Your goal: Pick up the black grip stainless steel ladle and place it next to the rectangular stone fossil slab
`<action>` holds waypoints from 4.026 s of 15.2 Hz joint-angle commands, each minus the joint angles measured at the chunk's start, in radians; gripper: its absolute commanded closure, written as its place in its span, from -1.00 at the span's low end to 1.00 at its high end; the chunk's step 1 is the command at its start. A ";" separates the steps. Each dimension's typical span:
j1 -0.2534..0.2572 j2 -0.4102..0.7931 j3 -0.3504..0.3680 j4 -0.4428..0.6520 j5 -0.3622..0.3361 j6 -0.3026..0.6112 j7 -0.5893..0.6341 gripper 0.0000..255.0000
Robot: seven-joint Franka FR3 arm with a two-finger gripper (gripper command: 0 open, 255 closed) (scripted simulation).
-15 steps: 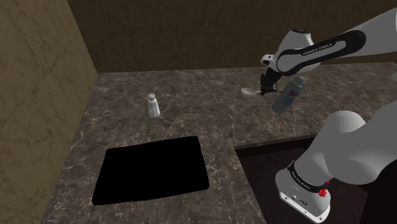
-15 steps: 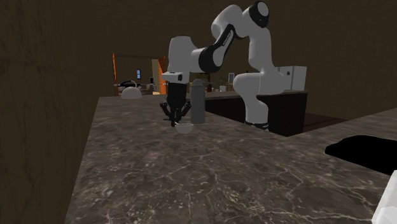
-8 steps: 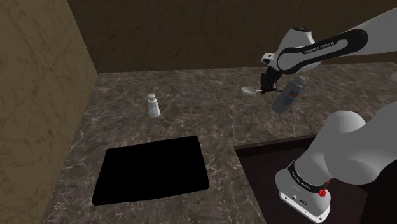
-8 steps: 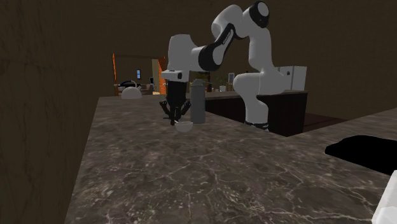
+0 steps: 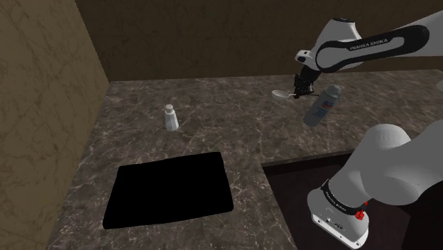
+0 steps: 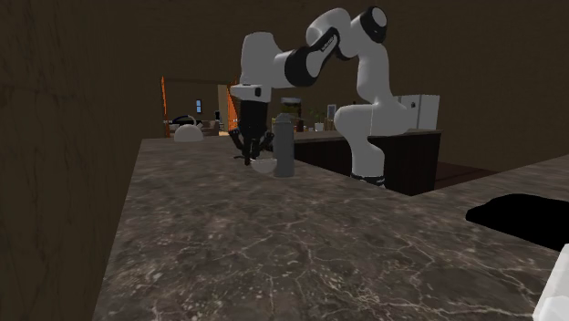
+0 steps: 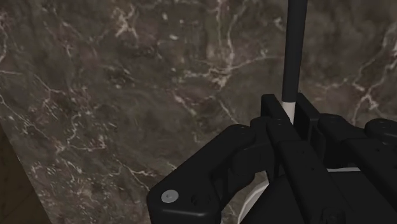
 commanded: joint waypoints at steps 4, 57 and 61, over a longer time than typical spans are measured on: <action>-0.011 -0.042 0.036 0.040 0.002 -0.082 0.006 1.00; 0.371 -0.217 1.321 -0.049 0.622 -0.304 1.211 1.00; 0.357 -0.096 1.420 0.059 0.620 -0.284 1.312 1.00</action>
